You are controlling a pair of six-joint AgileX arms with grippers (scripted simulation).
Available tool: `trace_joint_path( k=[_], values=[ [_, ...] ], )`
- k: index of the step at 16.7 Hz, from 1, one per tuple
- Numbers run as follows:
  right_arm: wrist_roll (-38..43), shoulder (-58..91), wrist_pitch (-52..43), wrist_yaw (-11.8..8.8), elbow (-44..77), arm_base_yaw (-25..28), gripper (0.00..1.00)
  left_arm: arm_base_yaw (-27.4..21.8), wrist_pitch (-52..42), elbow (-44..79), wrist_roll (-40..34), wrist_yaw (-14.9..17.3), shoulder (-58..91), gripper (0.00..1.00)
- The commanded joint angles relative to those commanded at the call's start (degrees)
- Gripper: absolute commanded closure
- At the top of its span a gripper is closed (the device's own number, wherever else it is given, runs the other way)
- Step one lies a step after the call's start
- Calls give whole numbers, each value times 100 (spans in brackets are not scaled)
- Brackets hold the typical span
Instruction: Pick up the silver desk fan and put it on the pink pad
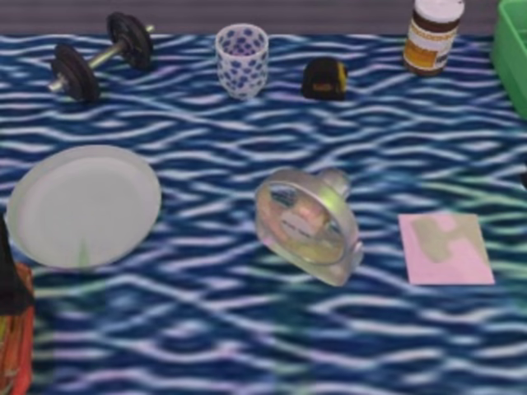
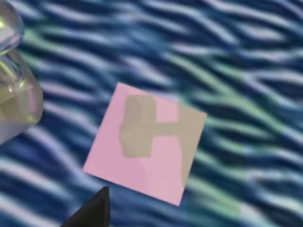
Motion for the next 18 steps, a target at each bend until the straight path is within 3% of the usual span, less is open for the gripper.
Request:
trace_joint_path(
  k=[11, 18],
  values=[
    [-615, 5628, -3793, -58, 6185, 1895, 0, 0, 0, 0, 0, 0, 0, 0],
    [-756, 7338, -4747, -122, 8063, 2475, 0, 0, 0, 0, 0, 0, 0, 0]
  ],
)
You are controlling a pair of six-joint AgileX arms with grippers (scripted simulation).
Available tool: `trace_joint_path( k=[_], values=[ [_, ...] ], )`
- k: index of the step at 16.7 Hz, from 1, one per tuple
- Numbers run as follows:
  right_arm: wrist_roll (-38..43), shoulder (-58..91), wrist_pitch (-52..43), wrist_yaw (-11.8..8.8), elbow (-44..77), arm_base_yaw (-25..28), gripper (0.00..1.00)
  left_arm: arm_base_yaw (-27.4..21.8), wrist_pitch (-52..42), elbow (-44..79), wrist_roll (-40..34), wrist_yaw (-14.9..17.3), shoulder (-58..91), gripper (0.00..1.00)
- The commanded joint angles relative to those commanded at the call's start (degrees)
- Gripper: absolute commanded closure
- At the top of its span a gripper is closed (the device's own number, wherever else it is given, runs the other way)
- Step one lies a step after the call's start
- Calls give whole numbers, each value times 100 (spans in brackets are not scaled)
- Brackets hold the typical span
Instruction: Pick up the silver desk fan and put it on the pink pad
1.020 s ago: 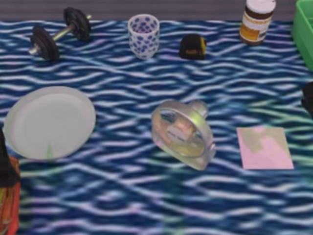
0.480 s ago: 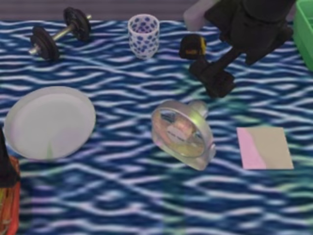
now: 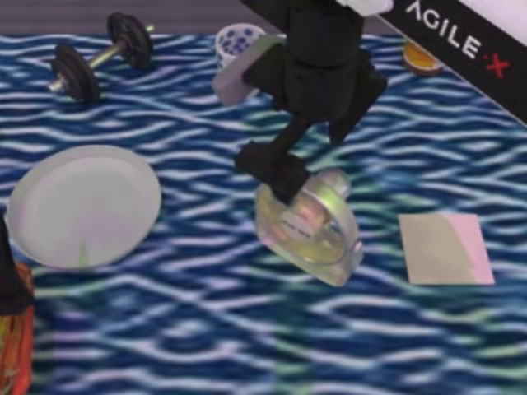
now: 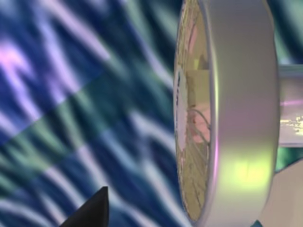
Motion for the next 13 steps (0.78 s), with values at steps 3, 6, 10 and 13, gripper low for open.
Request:
trace_joint_path(
  k=[3, 6, 10, 13],
  values=[
    [-1, 33, -17, -1, 34, 10, 0, 0, 0, 0, 0, 0, 0, 0],
    [-2, 23, 12, 1, 4, -15, 0, 0, 0, 0, 0, 0, 0, 0],
    [-10, -128, 546, -3, -668, 4, 0, 0, 0, 0, 0, 0, 0, 0],
    [-1, -275, 1125, -5, -1461, 14, 0, 0, 0, 0, 0, 0, 0, 0]
  ],
)
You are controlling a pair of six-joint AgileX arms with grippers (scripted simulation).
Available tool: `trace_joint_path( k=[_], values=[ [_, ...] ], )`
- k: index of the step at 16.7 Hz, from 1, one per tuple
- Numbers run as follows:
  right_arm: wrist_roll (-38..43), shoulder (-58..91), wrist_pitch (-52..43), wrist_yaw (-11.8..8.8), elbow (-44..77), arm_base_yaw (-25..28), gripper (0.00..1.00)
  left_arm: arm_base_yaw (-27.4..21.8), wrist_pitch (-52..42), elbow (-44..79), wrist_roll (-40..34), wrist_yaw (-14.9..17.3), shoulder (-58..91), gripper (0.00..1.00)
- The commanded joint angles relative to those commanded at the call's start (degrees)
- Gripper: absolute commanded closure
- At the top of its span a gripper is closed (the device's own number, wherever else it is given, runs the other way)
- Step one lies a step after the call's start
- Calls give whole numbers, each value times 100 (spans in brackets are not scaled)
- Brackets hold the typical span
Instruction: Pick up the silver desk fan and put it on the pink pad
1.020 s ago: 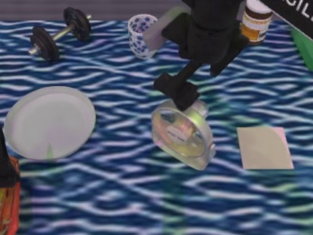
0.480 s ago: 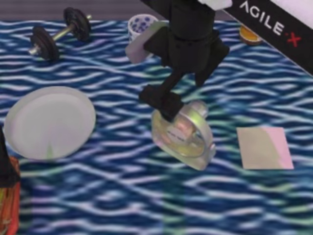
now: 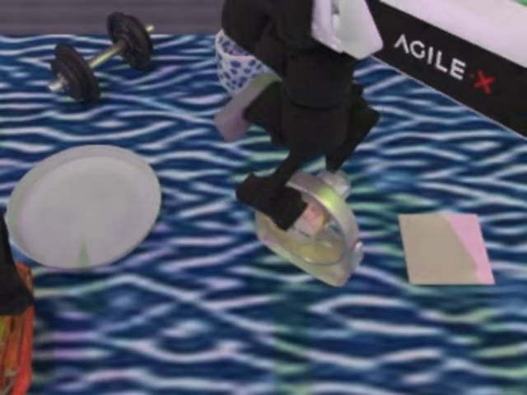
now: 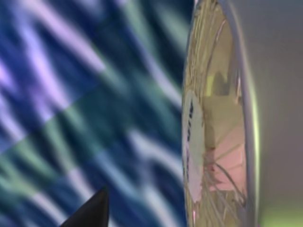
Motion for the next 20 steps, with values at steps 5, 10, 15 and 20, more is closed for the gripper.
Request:
trace_joint_path(
  k=[5, 10, 15, 20],
  values=[
    [5, -65, 281, -1, -301, 6, 0, 0, 0, 0, 0, 0, 0, 0],
    [5, -65, 281, -1, -301, 6, 30, 0, 0, 0, 0, 0, 0, 0],
    [5, -65, 281, -1, -301, 6, 68, 0, 0, 0, 0, 0, 0, 0],
    [5, -65, 281, -1, -301, 6, 100, 0, 0, 0, 0, 0, 0, 0]
  ],
)
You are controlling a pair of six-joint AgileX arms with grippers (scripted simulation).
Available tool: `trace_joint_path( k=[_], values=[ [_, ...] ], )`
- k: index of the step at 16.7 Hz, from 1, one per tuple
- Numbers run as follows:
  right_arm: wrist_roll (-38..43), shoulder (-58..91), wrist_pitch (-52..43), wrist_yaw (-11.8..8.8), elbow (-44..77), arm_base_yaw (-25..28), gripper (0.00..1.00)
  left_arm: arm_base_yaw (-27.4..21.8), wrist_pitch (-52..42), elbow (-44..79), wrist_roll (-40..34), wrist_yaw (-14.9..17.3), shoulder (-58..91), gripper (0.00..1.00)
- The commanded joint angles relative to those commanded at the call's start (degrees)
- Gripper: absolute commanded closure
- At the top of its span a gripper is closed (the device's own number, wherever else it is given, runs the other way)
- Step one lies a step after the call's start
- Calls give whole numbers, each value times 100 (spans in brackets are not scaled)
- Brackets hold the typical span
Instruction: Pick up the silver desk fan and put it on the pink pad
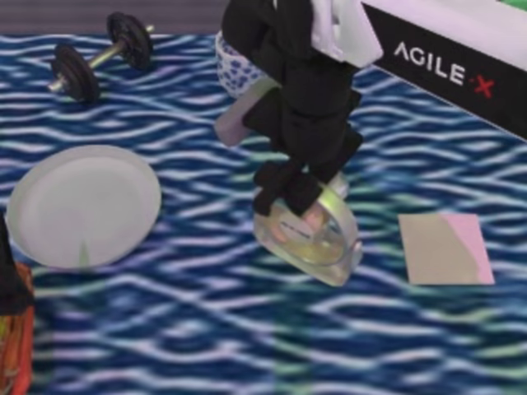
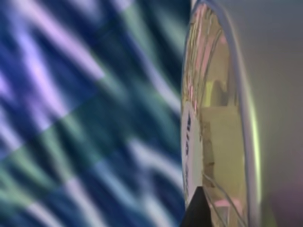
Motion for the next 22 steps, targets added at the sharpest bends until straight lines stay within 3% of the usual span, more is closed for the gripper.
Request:
trace_joint_path(
  k=[9, 17, 22],
  values=[
    [5, 9, -20, -3, 20, -11, 100, 0, 0, 0, 0, 0, 0, 0],
    [4, 341, -1288, -1, 1657, 29, 100, 0, 0, 0, 0, 0, 0, 0],
    [11, 348, -1410, 0, 1784, 1, 100, 0, 0, 0, 0, 0, 0, 0]
  ],
)
